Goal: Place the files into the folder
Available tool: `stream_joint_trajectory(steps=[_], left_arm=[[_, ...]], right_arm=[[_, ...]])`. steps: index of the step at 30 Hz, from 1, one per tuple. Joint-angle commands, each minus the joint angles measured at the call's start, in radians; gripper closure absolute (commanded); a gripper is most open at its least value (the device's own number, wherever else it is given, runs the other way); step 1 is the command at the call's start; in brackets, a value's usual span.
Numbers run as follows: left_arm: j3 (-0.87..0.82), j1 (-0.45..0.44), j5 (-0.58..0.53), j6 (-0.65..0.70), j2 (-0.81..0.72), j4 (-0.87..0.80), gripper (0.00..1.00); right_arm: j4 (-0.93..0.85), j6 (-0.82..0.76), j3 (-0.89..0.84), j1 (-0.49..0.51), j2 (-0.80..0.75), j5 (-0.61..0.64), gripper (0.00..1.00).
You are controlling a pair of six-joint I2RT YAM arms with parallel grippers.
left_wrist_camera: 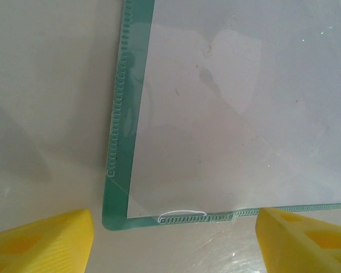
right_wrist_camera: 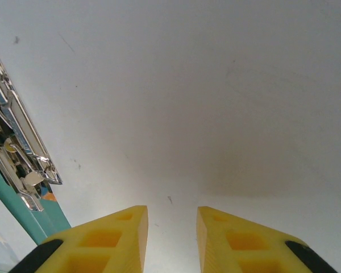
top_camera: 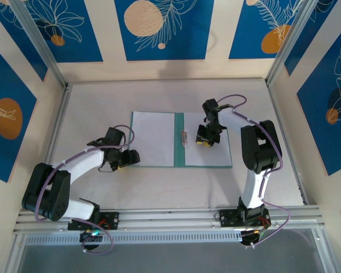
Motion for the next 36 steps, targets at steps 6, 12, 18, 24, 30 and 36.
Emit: stream_joint_trajectory(steps=[6,12,18,24,30,36], left_arm=[[-0.031,0.010,0.031,-0.025,-0.002,0.030,0.28],[-0.040,0.011,0.046,-0.034,0.004,0.063,0.34],[-0.064,0.022,0.075,-0.044,-0.006,0.123,0.37],[-0.131,0.046,0.135,-0.087,-0.044,0.265,0.45],[-0.175,0.048,0.160,-0.098,-0.107,0.386,0.60],[-0.192,0.048,0.168,-0.095,-0.142,0.469,0.68]], right_arm=[[0.001,-0.005,-0.010,-0.004,0.015,-0.020,0.70],[0.001,-0.008,-0.013,-0.004,0.016,-0.022,0.69],[0.004,-0.009,-0.014,-0.005,0.022,-0.027,0.69],[0.006,-0.011,-0.012,-0.005,0.039,-0.029,0.70],[0.005,-0.012,-0.014,-0.008,0.042,-0.028,0.69],[0.007,-0.014,-0.010,-0.008,0.043,-0.035,0.69]])
